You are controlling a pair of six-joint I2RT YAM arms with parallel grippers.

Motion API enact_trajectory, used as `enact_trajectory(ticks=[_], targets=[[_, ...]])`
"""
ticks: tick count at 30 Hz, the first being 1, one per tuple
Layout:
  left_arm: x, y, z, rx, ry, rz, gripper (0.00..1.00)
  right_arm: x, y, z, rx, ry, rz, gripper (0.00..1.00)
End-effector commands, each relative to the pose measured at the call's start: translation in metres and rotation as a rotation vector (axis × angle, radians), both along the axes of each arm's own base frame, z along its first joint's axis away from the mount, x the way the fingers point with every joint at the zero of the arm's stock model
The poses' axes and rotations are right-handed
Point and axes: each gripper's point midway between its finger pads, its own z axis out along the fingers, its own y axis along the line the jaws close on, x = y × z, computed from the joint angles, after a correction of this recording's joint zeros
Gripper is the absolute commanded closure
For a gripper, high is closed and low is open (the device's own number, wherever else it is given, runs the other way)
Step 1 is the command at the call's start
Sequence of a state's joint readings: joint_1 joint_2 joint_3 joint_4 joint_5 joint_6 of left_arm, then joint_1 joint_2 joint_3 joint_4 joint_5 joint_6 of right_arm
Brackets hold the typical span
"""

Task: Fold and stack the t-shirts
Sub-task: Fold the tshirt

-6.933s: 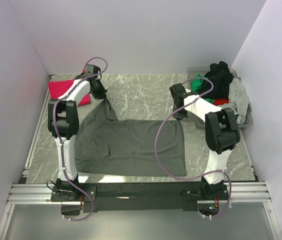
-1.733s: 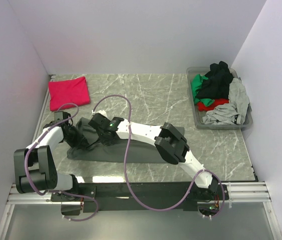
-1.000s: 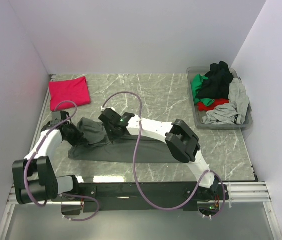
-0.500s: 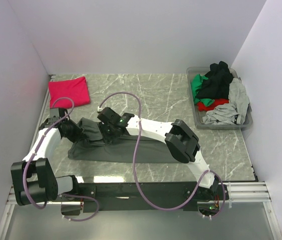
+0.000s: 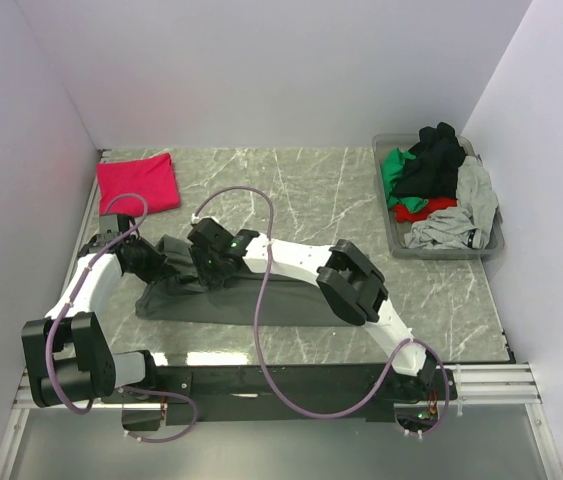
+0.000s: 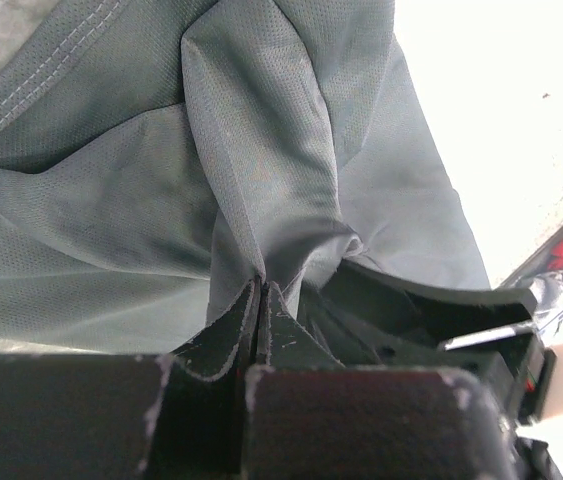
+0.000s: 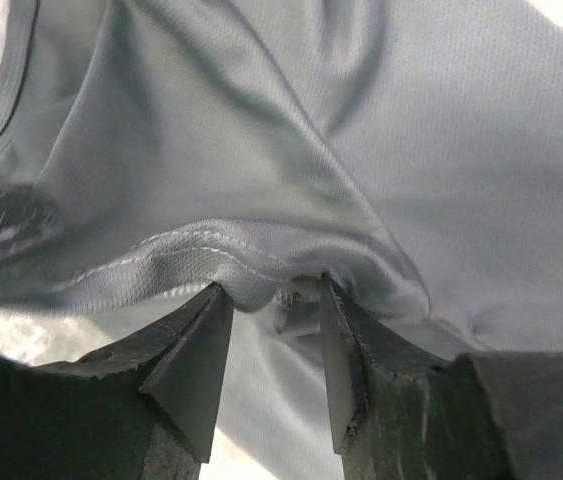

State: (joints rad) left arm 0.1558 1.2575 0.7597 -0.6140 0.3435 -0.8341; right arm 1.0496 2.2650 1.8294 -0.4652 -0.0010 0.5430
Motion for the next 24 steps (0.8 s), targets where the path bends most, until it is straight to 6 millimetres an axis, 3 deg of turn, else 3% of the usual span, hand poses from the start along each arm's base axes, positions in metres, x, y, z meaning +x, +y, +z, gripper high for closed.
enact_trajectory(ticks=[1,7,13,19,24], targets=[[0.008,-0.003,0.015,-0.024,-0.037,-0.001,1.0,0.011,0.011,0.011,0.014,-0.053,-0.063,0.53],[0.005,-0.004,0.013,-0.027,-0.03,-0.001,1.0,0.024,-0.001,0.004,-0.06,-0.097,-0.131,0.6],[0.004,-0.002,0.013,-0.017,-0.024,0.002,1.0,0.026,-0.016,-0.006,-0.114,-0.112,-0.164,0.87],[0.003,-0.002,0.013,-0.014,-0.024,0.002,1.0,0.028,-0.027,-0.006,-0.141,-0.109,-0.181,0.99],[0.002,0.0,0.011,-0.009,-0.02,0.006,1.0,0.03,-0.044,0.003,-0.144,-0.118,-0.194,1.0]])
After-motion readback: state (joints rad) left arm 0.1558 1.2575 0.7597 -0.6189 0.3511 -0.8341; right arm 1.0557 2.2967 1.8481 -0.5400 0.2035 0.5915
